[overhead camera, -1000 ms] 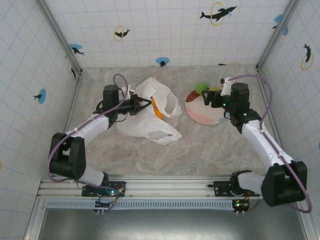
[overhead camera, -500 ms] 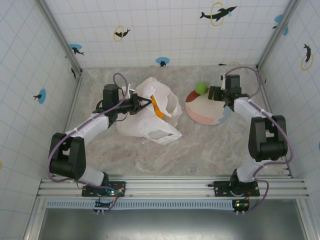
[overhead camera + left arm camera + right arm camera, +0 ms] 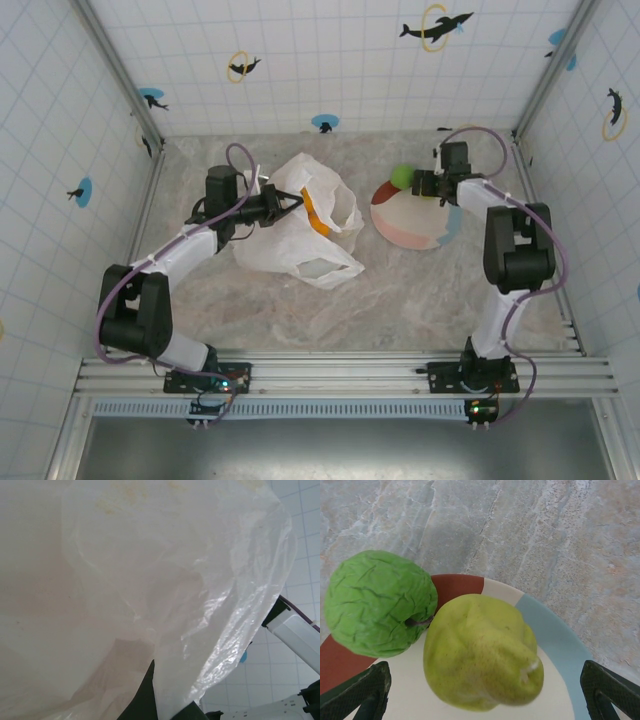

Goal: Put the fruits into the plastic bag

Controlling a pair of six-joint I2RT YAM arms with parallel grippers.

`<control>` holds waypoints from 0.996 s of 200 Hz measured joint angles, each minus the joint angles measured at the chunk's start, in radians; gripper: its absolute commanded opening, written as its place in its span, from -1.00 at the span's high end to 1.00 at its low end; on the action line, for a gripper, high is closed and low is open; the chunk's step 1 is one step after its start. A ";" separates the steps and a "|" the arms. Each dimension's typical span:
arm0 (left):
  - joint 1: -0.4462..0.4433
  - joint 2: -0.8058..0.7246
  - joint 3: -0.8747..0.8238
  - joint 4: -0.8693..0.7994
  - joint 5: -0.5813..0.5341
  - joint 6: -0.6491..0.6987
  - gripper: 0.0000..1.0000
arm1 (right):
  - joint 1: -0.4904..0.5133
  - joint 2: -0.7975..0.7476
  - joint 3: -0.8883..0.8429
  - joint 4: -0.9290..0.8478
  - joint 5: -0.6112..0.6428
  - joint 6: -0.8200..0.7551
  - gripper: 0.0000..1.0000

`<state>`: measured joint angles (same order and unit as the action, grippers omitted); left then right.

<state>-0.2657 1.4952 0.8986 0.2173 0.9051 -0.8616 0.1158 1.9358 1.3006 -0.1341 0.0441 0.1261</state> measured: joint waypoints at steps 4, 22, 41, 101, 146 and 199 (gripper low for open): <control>0.000 0.000 0.000 0.000 0.000 0.000 1.00 | 0.000 0.008 0.005 -0.002 0.001 0.000 -0.98; 0.000 0.000 0.000 0.000 0.000 0.000 1.00 | 0.000 0.032 0.026 -0.014 0.000 -0.003 -0.96; 0.001 0.002 0.000 -0.002 0.000 0.000 1.00 | 0.000 0.058 0.048 -0.029 -0.004 -0.004 -0.93; 0.003 0.018 0.000 -0.003 0.000 0.000 1.00 | 0.000 0.115 0.108 -0.055 -0.008 -0.004 -0.84; 0.003 0.019 0.000 -0.004 0.000 0.000 1.00 | 0.000 0.144 0.133 -0.069 -0.012 -0.005 -0.77; 0.003 0.019 0.000 -0.004 0.000 0.000 1.00 | 0.000 0.163 0.135 -0.087 -0.014 -0.009 -0.60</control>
<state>-0.2626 1.5146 0.8986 0.2134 0.9054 -0.8612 0.1154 2.0991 1.4357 -0.2211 0.0299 0.1173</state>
